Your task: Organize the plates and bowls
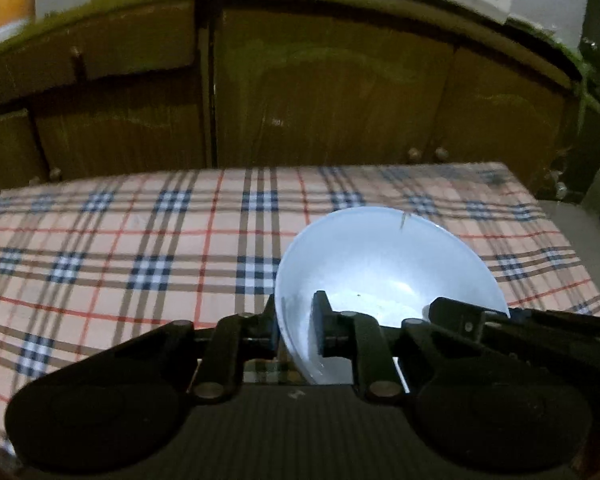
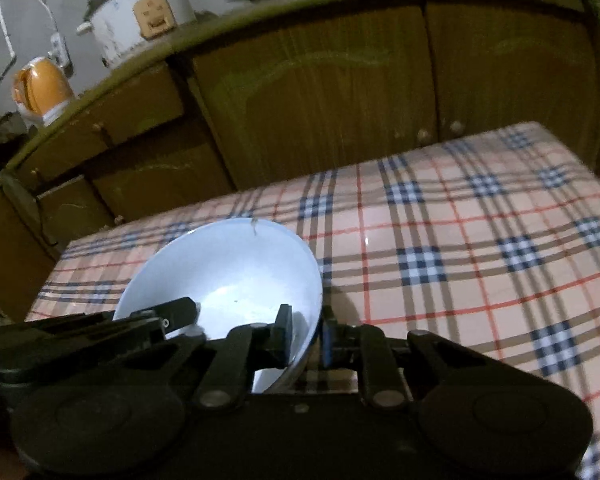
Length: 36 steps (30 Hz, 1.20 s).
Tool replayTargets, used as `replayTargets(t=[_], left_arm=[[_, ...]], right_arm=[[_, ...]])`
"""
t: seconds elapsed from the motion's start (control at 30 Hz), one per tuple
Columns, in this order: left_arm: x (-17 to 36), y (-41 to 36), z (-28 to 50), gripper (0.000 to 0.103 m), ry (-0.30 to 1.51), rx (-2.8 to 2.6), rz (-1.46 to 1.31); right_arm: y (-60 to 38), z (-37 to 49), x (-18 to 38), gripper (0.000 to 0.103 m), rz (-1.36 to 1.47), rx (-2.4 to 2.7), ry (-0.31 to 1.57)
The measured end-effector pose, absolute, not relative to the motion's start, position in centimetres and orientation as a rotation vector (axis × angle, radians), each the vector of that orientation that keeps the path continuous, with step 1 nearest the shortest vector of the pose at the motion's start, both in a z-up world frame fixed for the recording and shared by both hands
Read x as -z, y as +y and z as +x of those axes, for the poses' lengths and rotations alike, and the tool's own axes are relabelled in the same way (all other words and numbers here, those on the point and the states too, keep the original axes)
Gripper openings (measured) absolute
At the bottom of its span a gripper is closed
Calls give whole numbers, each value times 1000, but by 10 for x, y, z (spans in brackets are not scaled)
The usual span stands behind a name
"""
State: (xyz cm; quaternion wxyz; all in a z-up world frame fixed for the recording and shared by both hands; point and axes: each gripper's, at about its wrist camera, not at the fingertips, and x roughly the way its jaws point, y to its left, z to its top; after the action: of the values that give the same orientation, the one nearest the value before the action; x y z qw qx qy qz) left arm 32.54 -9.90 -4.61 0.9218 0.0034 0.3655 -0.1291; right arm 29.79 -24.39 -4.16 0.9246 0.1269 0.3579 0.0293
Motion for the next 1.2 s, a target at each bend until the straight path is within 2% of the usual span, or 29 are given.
replayTargets(t=[0.27,0.57,0.83,1.2], left_arm=[[-10,-103,257,18,649,285,38],[-46,-123,204,18,577,304,43],[-55,-129,165,18,546,326,50],[-51,-131,129,19,544,340,62]], right_arm=[[-250,238,-21,20,251,-66,639],[-253,165,-78,20,224,-50,551],[-258,111,-97,20,229,-38,513],[-259,63,-94,20,226,-25,504]])
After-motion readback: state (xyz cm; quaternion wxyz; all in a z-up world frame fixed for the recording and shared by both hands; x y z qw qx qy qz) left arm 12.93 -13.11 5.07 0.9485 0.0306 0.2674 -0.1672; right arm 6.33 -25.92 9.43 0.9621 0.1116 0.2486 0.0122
